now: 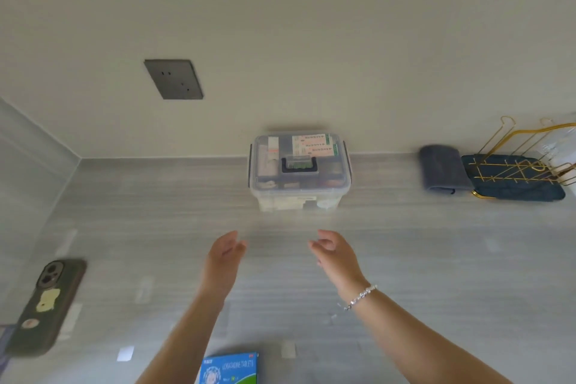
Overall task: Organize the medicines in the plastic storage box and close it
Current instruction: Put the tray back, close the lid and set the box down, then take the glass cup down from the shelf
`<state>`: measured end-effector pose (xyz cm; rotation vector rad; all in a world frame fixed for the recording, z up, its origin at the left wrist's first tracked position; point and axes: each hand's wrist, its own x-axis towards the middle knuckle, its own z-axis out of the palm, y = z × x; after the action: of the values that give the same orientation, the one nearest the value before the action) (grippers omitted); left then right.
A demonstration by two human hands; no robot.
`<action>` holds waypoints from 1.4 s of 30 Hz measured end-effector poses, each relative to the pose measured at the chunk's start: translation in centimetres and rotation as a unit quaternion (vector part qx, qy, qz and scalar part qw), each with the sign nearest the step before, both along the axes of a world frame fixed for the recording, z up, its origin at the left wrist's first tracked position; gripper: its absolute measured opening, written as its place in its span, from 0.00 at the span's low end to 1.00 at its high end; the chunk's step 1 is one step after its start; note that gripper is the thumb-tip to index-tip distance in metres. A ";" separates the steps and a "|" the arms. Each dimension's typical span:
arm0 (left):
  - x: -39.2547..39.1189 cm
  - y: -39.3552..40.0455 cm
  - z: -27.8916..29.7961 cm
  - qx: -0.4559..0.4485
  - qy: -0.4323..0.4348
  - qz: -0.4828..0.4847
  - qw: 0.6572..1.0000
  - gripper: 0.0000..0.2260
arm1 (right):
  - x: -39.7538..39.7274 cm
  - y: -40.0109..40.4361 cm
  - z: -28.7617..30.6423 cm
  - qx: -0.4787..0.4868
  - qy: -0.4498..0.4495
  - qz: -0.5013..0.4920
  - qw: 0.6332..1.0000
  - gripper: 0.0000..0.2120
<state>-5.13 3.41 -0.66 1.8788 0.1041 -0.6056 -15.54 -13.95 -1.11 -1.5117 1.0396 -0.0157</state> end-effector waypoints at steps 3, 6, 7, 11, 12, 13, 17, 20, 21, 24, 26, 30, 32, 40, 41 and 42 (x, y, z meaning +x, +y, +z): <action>-4.3 4.4 -2.8 0.072 0.026 -0.005 0.997 0.15 | -2.5 4.8 -2.0 0.067 0.055 0.091 0.992 0.18; -7.7 8.0 -5.3 0.135 0.044 0.003 0.990 0.15 | -4.2 8.4 -3.3 0.124 0.104 0.156 0.974 0.16; -8.5 8.9 -5.8 0.158 0.045 0.012 0.986 0.15 | -4.7 9.4 -3.7 0.136 0.116 0.172 0.969 0.16; -10.4 11.3 -6.9 0.209 0.059 0.042 0.975 0.16 | -5.8 12.2 -4.9 0.170 0.148 0.222 0.949 0.13; -10.6 11.5 -7.0 0.197 0.066 0.040 0.977 0.16 | -5.9 12.7 -5.2 0.179 0.152 0.225 0.946 0.12; -10.8 11.6 -7.0 0.187 0.068 0.034 0.979 0.16 | -6.0 13.0 -5.3 0.185 0.156 0.223 0.945 0.12; -10.5 10.5 -6.8 0.134 0.073 0.014 0.988 0.16 | -5.6 12.6 -5.1 0.178 0.139 0.181 0.957 0.05; -9.2 7.8 -6.2 0.079 0.092 -0.011 0.993 0.17 | -4.7 10.3 -4.7 0.150 0.125 0.130 0.972 0.14; -8.8 6.7 -6.1 0.066 0.093 -0.019 0.993 0.17 | -4.4 9.4 -4.4 0.135 0.123 0.113 0.977 0.15; -7.6 3.5 -5.7 0.031 0.104 -0.052 0.993 0.18 | -3.9 6.5 -3.9 0.105 0.105 0.065 0.987 0.16; -7.0 1.7 -5.3 0.007 0.114 -0.068 0.991 0.19 | -3.5 5.0 -3.4 0.104 0.086 0.032 0.990 0.16; -6.2 -0.7 -4.1 -0.011 0.121 -0.081 0.989 0.21 | -3.6 2.8 -2.7 0.121 0.070 0.001 0.990 0.08; -6.0 -1.4 -3.3 0.003 0.113 -0.081 0.990 0.21 | -3.9 2.0 -2.4 0.103 0.071 -0.007 0.992 0.16; -4.2 -2.8 5.5 -0.061 0.017 -0.104 0.993 0.11 | -4.0 -0.2 5.7 0.021 -0.126 -0.007 0.992 0.13; -4.1 -2.9 7.6 -0.083 -0.002 -0.110 0.990 0.10 | -3.9 -0.5 7.7 0.001 -0.160 0.007 0.987 0.11; -3.9 -3.0 9.9 -0.104 -0.025 -0.118 0.987 0.11 | -3.8 -0.8 9.8 -0.024 -0.192 0.026 0.981 0.10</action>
<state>-9.04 0.36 9.27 1.7128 -0.2096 -0.7016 -19.38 -14.74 8.71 -1.5045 0.6939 -0.2882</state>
